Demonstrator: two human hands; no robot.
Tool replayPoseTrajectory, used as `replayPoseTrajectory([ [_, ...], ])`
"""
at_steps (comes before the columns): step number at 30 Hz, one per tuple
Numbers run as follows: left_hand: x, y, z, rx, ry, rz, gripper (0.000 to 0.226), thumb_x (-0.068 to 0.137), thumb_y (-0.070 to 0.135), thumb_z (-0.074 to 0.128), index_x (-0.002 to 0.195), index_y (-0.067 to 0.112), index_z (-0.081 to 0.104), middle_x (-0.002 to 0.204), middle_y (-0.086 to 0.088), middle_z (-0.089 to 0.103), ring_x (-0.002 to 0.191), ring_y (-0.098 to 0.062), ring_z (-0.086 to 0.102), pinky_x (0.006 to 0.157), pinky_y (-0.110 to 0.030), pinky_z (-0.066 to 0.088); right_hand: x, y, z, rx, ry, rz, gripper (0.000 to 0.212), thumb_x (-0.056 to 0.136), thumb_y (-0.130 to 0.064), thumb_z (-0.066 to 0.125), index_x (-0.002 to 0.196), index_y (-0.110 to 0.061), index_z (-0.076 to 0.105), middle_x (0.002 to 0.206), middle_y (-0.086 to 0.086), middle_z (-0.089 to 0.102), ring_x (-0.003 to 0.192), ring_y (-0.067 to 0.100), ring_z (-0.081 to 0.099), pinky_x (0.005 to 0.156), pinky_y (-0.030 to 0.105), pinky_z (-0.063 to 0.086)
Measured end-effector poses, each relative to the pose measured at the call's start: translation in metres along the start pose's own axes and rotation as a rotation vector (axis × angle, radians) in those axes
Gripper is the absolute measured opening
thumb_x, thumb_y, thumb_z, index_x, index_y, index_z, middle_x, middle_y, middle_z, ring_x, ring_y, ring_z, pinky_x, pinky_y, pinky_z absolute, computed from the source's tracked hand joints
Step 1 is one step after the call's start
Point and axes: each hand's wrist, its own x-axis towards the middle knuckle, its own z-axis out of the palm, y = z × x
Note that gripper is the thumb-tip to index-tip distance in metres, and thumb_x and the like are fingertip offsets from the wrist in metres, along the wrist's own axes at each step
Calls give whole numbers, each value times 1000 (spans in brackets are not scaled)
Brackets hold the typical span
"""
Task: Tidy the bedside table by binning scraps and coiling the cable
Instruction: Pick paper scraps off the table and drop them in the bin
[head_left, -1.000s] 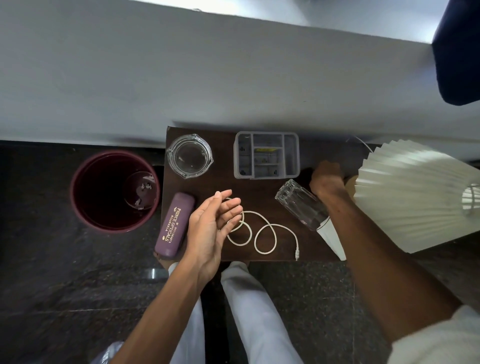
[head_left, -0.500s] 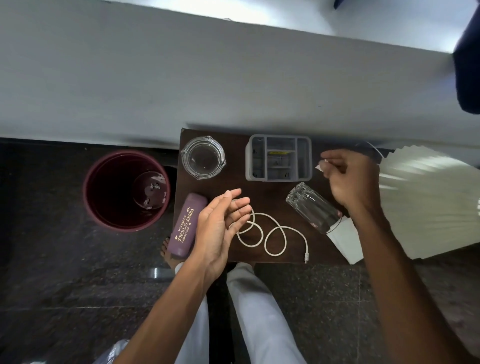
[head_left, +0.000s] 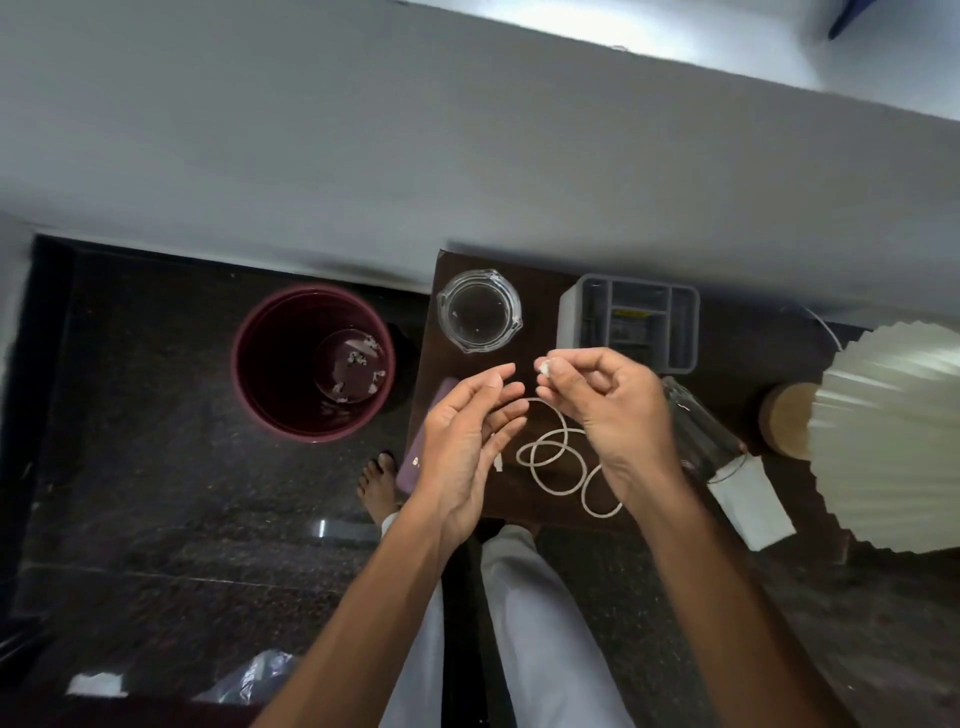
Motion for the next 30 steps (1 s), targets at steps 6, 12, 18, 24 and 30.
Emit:
replayPoseTrajectory([
  [6,6,22,-31,-79,72,77,16,98,8,61,102,8,77,97,-11,79,91,-17,76,85,-29,59,1,18,61,-131,-83,-40,9,85,-8,77,94,-4,74,87,11,78,86,24,76,85,39,62],
  [12,12,41,-68,-174,158,75,20,102,8,54,109,5,72,96,-9,79,94,-17,75,90,-29,59,12,30,109,-210,-120,-15,20,69,-14,90,72,-17,71,78,7,77,77,17,75,81,35,60],
  [18,24,53,-111,-193,221,76,27,105,13,50,123,2,68,105,-10,77,105,-19,73,95,-29,57,31,55,150,-439,-146,-83,19,72,-26,89,77,-18,72,75,3,77,74,15,76,74,27,61],
  [24,43,69,-153,-204,286,48,22,105,13,51,116,6,69,103,-13,74,99,-20,73,94,-32,58,51,90,189,-639,-201,-148,2,88,-12,74,87,-11,73,75,-4,76,71,6,72,76,31,62],
  [30,62,86,-190,-239,330,19,24,105,15,52,120,3,67,105,-12,74,99,-20,72,90,-30,58,65,114,232,-761,-256,-173,21,100,-7,54,86,-8,69,71,-2,68,64,4,63,66,24,55],
])
